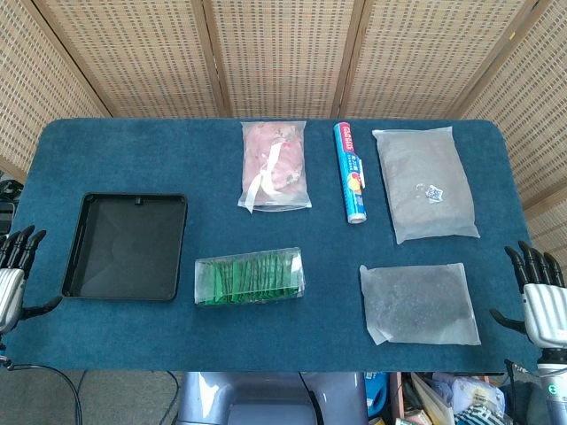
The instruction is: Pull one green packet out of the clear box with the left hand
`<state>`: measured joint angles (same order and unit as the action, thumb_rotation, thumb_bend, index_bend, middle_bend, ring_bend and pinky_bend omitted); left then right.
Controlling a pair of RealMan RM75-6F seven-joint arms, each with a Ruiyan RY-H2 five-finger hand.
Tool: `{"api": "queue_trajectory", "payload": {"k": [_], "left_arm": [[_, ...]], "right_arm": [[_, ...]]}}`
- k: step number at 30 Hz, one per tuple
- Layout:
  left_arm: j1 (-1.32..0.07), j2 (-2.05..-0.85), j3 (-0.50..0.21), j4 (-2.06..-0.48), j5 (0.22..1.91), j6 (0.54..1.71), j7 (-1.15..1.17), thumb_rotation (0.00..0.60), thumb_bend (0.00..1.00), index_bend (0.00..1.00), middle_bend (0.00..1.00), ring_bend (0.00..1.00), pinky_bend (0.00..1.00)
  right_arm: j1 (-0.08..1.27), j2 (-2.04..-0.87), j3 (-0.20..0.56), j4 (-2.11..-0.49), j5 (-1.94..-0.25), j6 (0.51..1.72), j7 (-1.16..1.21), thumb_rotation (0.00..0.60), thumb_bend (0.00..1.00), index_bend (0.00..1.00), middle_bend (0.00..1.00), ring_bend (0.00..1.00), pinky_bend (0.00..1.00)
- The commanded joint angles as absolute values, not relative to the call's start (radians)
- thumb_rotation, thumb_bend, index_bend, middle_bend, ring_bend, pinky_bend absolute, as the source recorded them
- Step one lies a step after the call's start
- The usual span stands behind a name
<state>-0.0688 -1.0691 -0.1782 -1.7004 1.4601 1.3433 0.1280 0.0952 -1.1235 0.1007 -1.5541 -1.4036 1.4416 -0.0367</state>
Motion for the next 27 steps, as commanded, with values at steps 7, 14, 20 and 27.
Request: {"api": "queue_trajectory", "payload": {"k": [7,14,20,27], "left_arm": [[-0.139,-1.085,-0.147,-1.693,1.544,1.312,0.089,0.600,0.13,0.00,0.00,0.00,0.00],[-0.288,-1.139,-0.128,-1.720,1.675,1.178,0.096,0.600,0.13,0.00,0.00,0.00,0.00],[-0.427,-1.236,-0.137,-1.804,1.660,0.991,0.272,0.600,0.13,0.00,0.00,0.00,0.00],[-0.533,-1.390,-0.194,-1.845,1.495,0.873,0.548,0.600,0.13,0.00,0.00,0.00,0.00]], "right_arm": [[0.094,-1.119,0.104,-1.556,-1.400,1.440,-0.024,0.600,0.00,0.00,0.00,0.00,0.00],[0.097,-1.121,0.105,-1.552,-1.396,1.432,-0.024,0.600,0.00,0.00,0.00,0.00,0.00],[0.101,-1.125,0.112,-1.542,-1.378,1.420,-0.021,0.600,0.00,0.00,0.00,0.00,0.00],[0.103,-1.127,0.114,-1.529,-1.365,1.404,-0.012,0.600,0.00,0.00,0.00,0.00,0.00]]}}
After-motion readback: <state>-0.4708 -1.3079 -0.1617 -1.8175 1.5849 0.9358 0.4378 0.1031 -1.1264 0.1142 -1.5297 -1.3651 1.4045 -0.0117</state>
